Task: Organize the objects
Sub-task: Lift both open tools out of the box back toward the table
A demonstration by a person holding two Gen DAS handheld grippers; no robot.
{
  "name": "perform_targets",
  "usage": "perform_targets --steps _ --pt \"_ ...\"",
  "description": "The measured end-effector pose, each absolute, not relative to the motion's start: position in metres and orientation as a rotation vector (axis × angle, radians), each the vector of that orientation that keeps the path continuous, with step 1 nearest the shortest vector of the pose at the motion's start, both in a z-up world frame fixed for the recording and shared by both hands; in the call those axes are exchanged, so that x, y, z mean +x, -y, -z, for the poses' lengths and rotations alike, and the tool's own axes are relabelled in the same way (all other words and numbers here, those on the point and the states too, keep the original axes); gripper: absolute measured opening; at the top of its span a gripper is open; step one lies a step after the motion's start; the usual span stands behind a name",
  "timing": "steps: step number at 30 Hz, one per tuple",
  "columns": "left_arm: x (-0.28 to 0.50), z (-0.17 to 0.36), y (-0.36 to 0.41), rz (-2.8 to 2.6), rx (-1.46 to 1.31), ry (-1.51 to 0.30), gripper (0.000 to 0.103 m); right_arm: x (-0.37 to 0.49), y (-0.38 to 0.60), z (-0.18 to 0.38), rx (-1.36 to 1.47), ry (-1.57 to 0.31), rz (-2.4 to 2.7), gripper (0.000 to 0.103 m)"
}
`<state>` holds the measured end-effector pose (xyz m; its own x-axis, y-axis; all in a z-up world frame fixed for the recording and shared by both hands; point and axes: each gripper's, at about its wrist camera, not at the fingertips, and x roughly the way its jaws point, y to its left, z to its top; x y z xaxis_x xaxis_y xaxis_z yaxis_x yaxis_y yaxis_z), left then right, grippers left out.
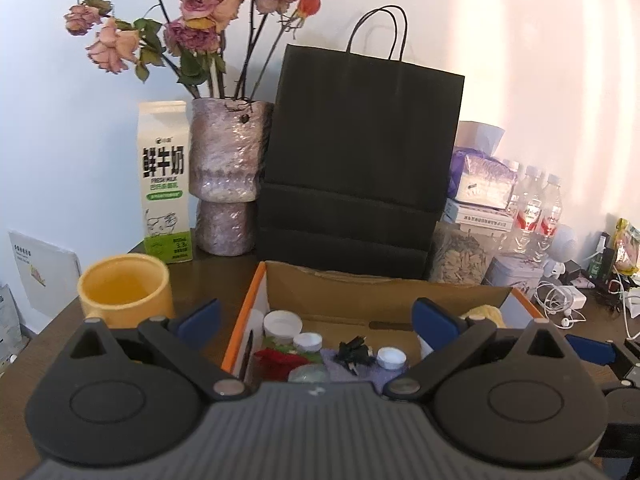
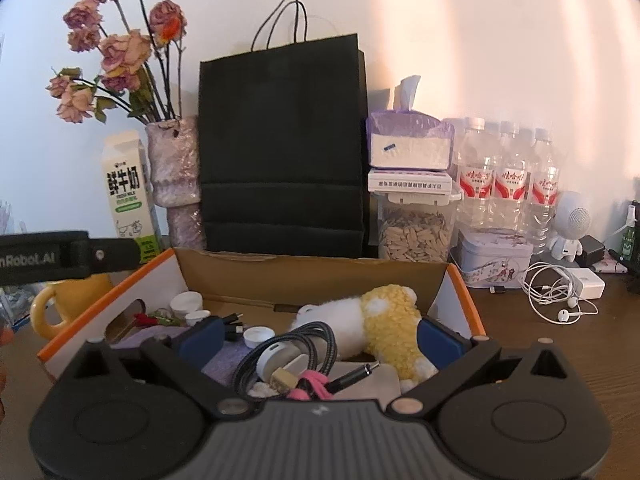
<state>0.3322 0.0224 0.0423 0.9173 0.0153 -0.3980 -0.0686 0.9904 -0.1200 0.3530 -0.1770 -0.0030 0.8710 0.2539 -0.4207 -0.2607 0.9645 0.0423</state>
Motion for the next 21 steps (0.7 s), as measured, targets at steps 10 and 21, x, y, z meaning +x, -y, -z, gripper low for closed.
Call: perform_targets --steps 10,21 --pt "0.273 -0.044 -0.035 -0.045 -0.128 -0.456 0.103 0.296 0.186 -0.002 -0.073 -0.451 -0.310 0.103" --pt "0.192 -0.037 -0.053 -0.055 -0.093 -0.537 0.103 0.229 0.198 0.011 -0.154 -0.536 -0.434 0.103"
